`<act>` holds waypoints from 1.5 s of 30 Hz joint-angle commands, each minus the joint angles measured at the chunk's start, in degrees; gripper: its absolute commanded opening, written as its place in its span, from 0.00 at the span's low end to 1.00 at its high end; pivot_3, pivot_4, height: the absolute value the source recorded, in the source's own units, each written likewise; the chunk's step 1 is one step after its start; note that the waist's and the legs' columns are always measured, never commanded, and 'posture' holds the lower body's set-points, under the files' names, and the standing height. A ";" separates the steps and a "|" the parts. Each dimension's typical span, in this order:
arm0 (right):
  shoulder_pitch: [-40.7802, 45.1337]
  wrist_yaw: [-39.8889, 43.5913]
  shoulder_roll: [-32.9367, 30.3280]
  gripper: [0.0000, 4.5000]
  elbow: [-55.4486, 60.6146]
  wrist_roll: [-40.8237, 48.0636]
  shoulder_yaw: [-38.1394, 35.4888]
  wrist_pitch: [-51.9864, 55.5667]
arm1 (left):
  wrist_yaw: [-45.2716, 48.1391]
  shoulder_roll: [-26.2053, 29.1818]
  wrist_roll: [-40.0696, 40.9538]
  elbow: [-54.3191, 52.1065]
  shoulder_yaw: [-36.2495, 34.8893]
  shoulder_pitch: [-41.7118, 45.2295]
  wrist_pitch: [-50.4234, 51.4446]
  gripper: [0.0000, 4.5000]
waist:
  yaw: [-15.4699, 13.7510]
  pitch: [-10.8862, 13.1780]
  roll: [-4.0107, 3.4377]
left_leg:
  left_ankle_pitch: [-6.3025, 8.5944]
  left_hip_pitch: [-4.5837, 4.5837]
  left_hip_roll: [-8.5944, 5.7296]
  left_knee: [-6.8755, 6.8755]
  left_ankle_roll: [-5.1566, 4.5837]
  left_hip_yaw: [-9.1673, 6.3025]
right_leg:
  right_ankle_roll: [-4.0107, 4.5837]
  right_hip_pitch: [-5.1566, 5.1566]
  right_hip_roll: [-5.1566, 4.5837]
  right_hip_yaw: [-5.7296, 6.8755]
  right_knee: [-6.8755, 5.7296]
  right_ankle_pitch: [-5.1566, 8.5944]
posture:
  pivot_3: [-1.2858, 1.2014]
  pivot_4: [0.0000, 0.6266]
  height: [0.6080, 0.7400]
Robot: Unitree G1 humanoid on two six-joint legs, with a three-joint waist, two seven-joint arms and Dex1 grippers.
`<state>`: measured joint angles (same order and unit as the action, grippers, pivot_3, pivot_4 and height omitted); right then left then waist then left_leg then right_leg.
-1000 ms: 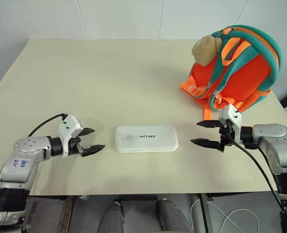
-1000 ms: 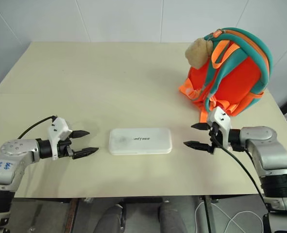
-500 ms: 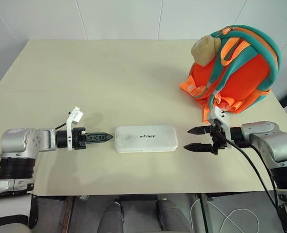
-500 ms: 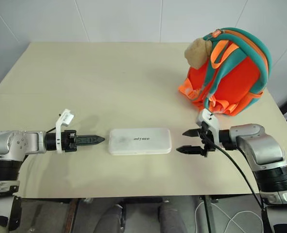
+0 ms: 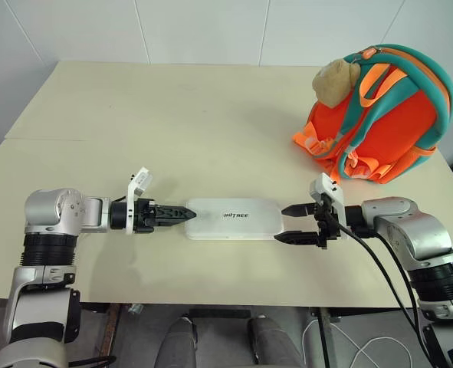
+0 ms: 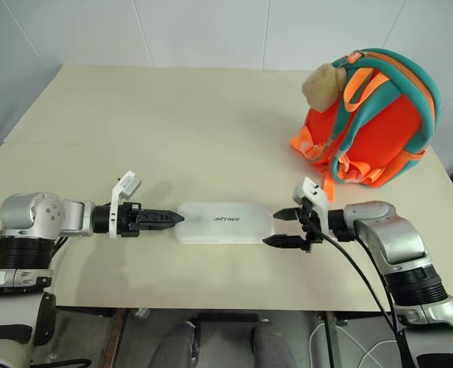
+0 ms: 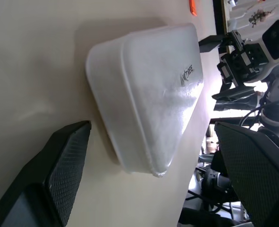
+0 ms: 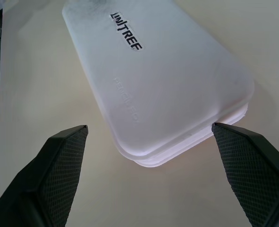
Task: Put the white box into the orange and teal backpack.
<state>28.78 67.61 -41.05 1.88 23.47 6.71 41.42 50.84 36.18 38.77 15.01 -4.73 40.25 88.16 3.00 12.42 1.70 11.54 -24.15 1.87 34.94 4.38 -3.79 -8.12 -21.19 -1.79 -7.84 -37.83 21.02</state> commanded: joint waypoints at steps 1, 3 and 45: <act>0.60 -0.18 0.75 0.99 2.32 0.66 0.53 -0.74 | -1.93 -2.46 0.05 1.84 1.22 -0.61 2.01 0.99 | -0.07 -0.01 -0.01 | 0.00 0.00 0.00 0.01 0.00 -0.02 | 0.00 0.01 0.00 0.02 0.00 0.00 | 0.52 0.24 1.00; 0.51 -0.40 0.83 0.99 2.37 0.59 0.48 -0.83 | -1.91 -2.75 0.32 1.03 1.10 -0.93 1.69 0.99 | -0.11 -0.01 -0.01 | 0.00 0.01 -0.01 0.06 0.00 -0.05 | 0.00 0.07 0.00 0.05 0.00 0.00 | 0.52 0.24 1.00; -6.72 -28.57 -2.65 1.00 5.65 4.92 -29.75 0.51 | 5.09 0.15 0.24 -8.18 -3.61 -7.93 -30.90 0.29 | -0.73 0.00 0.00 | 0.02 -0.06 -0.03 -0.48 0.02 -0.09 | 0.06 -0.01 -0.12 0.18 0.42 0.02 | 0.52 0.24 1.00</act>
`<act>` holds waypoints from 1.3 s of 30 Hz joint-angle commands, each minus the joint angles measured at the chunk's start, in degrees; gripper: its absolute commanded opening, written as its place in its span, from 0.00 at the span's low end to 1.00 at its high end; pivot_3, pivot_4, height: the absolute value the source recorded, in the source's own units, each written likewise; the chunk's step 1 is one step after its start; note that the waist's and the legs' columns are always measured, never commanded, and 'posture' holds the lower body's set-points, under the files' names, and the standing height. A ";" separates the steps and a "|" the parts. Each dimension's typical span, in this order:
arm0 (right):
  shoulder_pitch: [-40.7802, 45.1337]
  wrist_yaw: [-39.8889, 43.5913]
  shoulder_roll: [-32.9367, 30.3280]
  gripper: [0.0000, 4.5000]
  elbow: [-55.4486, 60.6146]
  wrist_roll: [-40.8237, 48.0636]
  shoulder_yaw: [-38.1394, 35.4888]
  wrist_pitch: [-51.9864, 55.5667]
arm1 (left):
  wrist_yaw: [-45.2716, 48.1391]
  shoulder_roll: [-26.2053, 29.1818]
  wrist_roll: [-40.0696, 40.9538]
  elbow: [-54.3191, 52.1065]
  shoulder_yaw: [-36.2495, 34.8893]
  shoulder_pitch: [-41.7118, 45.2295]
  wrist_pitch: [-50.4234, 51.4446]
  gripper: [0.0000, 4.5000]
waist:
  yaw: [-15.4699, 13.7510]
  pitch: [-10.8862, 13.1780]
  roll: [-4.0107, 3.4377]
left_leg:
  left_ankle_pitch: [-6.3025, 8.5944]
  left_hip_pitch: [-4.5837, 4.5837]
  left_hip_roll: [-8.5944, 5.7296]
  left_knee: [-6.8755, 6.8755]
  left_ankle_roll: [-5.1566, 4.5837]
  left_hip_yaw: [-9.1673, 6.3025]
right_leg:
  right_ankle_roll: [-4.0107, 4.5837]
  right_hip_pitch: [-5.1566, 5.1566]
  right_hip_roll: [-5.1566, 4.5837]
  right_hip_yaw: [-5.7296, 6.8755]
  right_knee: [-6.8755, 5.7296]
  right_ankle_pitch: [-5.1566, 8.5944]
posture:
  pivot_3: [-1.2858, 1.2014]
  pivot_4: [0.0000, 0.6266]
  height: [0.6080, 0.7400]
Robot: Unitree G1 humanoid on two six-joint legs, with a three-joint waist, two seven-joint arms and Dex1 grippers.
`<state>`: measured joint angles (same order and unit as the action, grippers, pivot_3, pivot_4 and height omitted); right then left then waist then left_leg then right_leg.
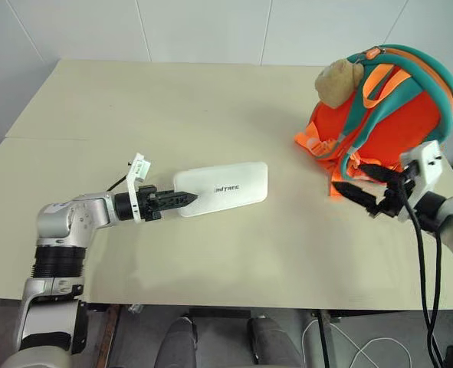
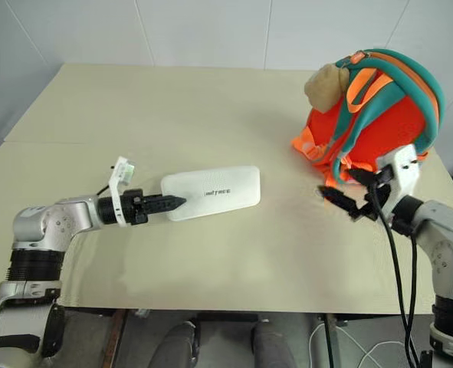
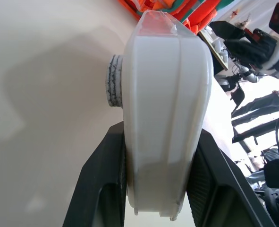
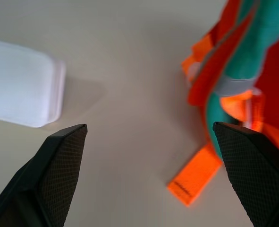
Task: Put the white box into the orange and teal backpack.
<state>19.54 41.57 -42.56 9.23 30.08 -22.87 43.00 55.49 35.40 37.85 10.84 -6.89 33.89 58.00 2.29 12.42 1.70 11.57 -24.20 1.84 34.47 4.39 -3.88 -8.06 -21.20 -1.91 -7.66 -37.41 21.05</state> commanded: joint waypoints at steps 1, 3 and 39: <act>3.86 -3.29 -1.17 1.00 -3.59 -2.81 1.20 -1.43 | -0.05 0.82 1.54 -4.91 -1.93 -2.28 -0.49 0.29 | 0.06 0.00 0.00 | 0.00 -0.02 0.00 -0.05 0.00 0.01 | 0.02 -0.04 0.00 0.00 0.00 0.01 | 0.52 0.24 1.00; 7.98 -5.48 -0.06 1.00 -8.63 -5.76 4.23 -3.20 | -0.94 0.62 1.65 -6.75 -2.39 -3.59 -0.56 0.29 | 0.23 0.00 0.00 | 0.00 -0.02 0.02 -0.10 0.00 0.06 | 0.03 -0.10 0.00 -0.01 -0.01 0.02 | 0.52 0.24 1.00; 14.90 26.02 -1.95 0.00 7.63 30.59 14.88 15.12 | -4.77 9.72 12.37 -19.28 -19.71 -21.48 -0.91 0.29 | 2.21 0.04 -0.04 | -0.04 -0.01 0.12 -0.40 0.07 0.10 | 0.20 -0.30 0.02 -0.03 -0.05 0.12 | 0.52 0.24 1.00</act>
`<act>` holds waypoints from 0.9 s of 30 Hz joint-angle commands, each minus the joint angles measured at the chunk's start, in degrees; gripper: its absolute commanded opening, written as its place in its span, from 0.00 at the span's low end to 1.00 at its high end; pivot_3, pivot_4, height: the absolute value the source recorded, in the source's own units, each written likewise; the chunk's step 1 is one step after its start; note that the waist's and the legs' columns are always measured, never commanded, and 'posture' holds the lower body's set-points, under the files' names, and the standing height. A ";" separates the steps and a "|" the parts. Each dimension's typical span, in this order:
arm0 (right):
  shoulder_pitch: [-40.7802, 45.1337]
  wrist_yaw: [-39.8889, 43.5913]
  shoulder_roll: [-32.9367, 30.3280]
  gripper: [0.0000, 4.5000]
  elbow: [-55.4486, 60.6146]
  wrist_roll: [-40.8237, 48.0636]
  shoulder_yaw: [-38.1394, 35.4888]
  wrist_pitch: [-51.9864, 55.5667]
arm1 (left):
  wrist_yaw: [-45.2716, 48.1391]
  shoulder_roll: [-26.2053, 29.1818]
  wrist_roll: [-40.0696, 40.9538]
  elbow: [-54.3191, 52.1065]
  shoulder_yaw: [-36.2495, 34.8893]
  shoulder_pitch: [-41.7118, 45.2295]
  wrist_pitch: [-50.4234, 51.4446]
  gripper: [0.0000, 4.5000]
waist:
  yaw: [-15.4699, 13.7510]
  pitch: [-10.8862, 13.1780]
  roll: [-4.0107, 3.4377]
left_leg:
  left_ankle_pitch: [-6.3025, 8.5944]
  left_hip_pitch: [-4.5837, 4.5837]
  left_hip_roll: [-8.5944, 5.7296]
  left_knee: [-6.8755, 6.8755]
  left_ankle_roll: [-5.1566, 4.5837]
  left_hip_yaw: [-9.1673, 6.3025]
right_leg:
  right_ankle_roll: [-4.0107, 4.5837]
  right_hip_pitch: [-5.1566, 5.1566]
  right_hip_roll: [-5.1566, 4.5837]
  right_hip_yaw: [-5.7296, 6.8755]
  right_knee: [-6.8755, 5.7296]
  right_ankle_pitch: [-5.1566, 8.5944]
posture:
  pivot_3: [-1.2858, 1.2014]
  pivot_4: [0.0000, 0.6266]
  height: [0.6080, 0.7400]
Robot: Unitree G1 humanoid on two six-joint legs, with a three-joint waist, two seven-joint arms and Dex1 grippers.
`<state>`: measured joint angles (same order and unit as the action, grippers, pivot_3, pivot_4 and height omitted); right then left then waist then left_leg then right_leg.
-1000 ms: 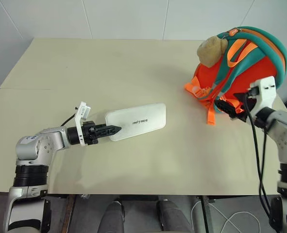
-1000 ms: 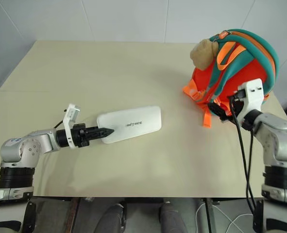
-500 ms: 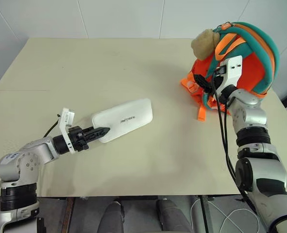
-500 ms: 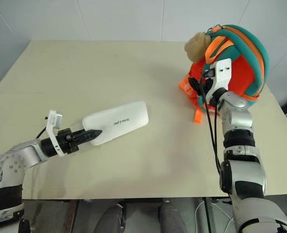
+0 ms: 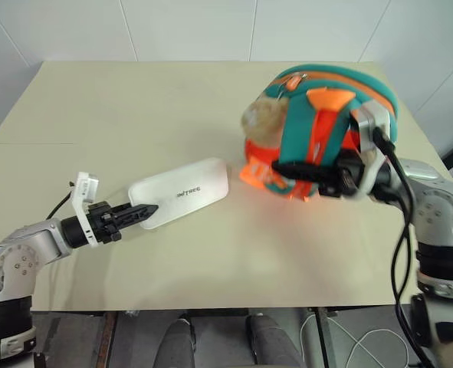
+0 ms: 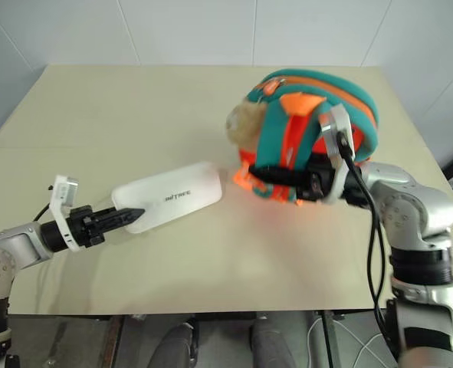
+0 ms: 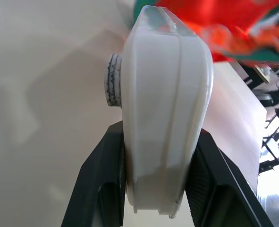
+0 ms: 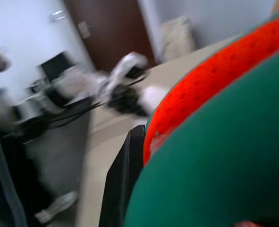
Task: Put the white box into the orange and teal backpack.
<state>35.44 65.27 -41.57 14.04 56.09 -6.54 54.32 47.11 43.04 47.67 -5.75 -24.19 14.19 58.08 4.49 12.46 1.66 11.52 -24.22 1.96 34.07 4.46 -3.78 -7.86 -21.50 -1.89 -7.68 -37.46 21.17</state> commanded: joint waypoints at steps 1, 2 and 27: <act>-1.31 3.17 -4.45 0.00 2.26 5.06 -1.73 4.93 | 5.30 3.02 3.09 -3.98 -2.57 -3.18 -0.85 0.29 | 0.07 0.00 0.01 | 0.01 0.00 -0.01 0.00 -0.01 0.01 | 0.00 0.01 -0.02 0.00 0.03 0.00 | 0.52 0.24 1.00; -1.22 4.34 -6.06 0.00 1.27 5.95 -2.06 6.47 | 6.42 3.84 3.73 -4.90 -2.89 -4.27 -0.52 0.29 | 0.07 0.00 0.00 | 0.03 -0.03 -0.02 0.00 -0.03 0.04 | 0.00 0.01 -0.04 -0.01 0.07 0.00 | 0.52 0.24 1.00; 2.62 14.99 -8.82 0.00 -16.99 -13.32 5.78 -5.72 | 5.78 2.74 6.99 -14.06 -0.33 8.01 -14.03 0.29 | -1.13 0.03 0.06 | 0.08 -0.02 -0.12 0.07 -0.10 0.20 | 0.00 0.00 -0.19 -0.01 0.07 0.06 | 0.52 0.24 1.00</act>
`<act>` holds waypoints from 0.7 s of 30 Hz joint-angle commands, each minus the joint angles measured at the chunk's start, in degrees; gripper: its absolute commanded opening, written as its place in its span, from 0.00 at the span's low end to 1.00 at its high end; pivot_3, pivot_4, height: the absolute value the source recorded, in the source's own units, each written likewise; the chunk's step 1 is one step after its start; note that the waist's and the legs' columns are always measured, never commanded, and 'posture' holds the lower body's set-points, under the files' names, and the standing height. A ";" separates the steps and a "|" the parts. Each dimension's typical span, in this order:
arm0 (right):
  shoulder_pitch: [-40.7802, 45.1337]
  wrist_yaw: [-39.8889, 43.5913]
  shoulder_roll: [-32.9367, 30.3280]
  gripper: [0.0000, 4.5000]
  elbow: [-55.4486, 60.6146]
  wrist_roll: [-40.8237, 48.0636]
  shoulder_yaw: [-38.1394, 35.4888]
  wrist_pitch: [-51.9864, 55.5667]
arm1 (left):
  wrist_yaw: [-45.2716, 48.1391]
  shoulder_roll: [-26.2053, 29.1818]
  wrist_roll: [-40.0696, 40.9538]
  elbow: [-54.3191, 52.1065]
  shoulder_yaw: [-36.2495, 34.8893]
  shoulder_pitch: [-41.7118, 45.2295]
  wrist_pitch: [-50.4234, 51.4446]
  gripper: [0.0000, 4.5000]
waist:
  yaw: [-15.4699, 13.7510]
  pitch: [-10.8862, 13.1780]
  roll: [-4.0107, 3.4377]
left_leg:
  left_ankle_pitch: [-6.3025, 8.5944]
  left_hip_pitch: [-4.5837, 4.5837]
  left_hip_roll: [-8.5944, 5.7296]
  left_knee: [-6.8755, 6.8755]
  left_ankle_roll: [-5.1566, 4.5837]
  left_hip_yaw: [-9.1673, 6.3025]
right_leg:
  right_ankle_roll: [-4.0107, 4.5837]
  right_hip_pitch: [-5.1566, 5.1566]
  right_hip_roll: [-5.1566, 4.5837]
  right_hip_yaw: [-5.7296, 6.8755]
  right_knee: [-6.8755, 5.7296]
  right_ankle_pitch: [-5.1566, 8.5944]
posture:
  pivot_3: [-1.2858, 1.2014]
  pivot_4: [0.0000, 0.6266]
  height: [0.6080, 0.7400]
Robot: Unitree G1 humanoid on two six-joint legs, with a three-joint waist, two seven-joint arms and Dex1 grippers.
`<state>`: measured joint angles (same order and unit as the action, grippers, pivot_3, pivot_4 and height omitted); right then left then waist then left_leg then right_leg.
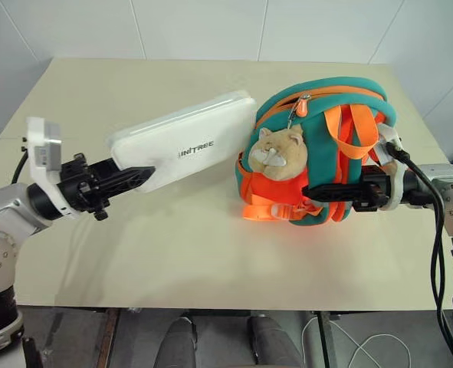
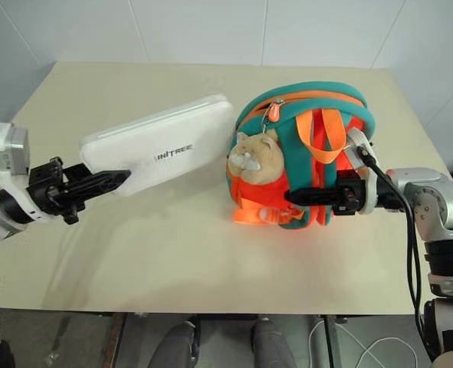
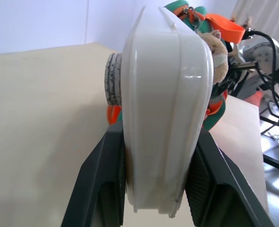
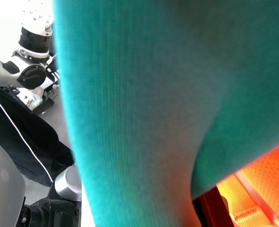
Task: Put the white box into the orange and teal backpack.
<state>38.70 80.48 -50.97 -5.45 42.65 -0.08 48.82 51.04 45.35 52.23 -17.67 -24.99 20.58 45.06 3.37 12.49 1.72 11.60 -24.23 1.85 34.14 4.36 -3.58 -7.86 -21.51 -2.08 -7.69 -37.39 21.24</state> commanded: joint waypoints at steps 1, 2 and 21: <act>-0.96 -0.46 0.77 0.00 2.96 0.24 -0.78 -0.08 | 2.43 0.84 2.11 -2.17 1.01 1.75 -1.21 0.29 | -0.01 0.00 0.00 | 0.00 0.00 0.01 0.00 0.00 -0.01 | 0.00 0.00 0.02 0.00 -0.01 0.00 | 0.52 0.24 1.00; -1.21 -0.81 1.04 0.00 3.41 0.34 -0.88 0.05 | 2.96 1.32 0.81 -1.94 1.72 1.76 -2.02 0.29 | -0.02 0.00 0.00 | 0.00 0.00 0.02 0.00 0.00 -0.01 | 0.00 0.00 0.04 0.00 -0.01 0.00 | 0.52 0.24 1.00; -1.54 -2.48 3.27 0.00 5.77 1.28 -1.37 1.43 | 19.31 0.79 -20.94 19.23 25.69 25.73 -17.20 0.29 | -0.20 0.00 0.00 | -0.01 0.00 0.03 0.05 0.01 -0.03 | -0.03 0.01 0.11 0.01 -0.06 0.01 | 0.52 0.24 1.00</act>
<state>36.49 77.94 -47.90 -1.18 43.25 -0.55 50.17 67.30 46.91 32.42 1.22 -1.44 43.62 29.13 3.17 12.48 1.72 11.60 -24.24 1.87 34.19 4.36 -3.61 -7.90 -21.50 -1.96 -7.68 -37.46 21.26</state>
